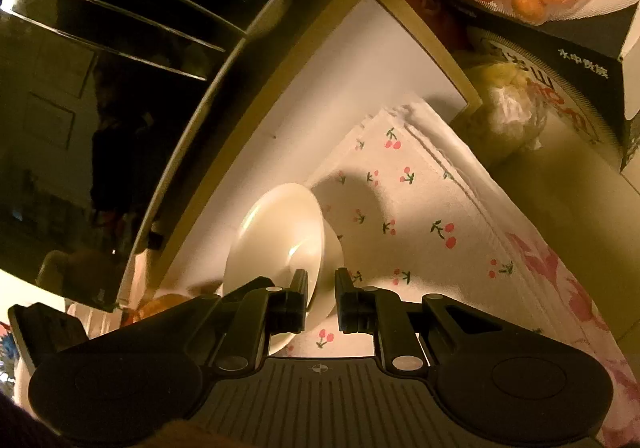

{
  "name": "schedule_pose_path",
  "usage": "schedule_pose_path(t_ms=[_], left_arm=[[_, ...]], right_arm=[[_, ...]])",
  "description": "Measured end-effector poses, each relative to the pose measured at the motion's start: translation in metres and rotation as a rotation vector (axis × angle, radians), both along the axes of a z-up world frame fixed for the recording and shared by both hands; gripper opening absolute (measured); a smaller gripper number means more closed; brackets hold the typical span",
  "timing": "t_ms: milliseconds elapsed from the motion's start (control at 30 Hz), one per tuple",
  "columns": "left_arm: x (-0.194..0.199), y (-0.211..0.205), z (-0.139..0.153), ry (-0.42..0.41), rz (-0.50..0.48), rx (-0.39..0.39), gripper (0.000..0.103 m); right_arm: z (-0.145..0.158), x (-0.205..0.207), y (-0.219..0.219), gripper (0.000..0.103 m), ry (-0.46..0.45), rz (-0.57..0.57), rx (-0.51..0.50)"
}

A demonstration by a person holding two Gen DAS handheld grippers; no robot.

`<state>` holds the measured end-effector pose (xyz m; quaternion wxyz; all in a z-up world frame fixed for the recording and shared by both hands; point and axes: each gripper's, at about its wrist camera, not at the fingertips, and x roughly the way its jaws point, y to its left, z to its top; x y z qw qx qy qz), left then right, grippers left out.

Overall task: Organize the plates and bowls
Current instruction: 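Lift the cream bowl with both grippers and carry it to the bowl stack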

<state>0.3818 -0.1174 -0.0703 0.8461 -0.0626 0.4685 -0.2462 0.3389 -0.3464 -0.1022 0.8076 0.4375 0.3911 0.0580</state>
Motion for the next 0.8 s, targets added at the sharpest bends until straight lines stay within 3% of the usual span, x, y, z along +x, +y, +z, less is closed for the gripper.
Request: schedule_pose_path(t_ms=[267,800], left_arm=[[-0.020,0.003,0.023,-0.012,0.008,0.010,0.012],[-0.087,0.023,0.080,-0.037,0.027,0.018,0.013]], right_arm=[[0.021,-0.017,0.003,0.015,0.004,-0.012,0.017],[0.104,-0.082,0.031,0.015,-0.019,0.001,-0.034]])
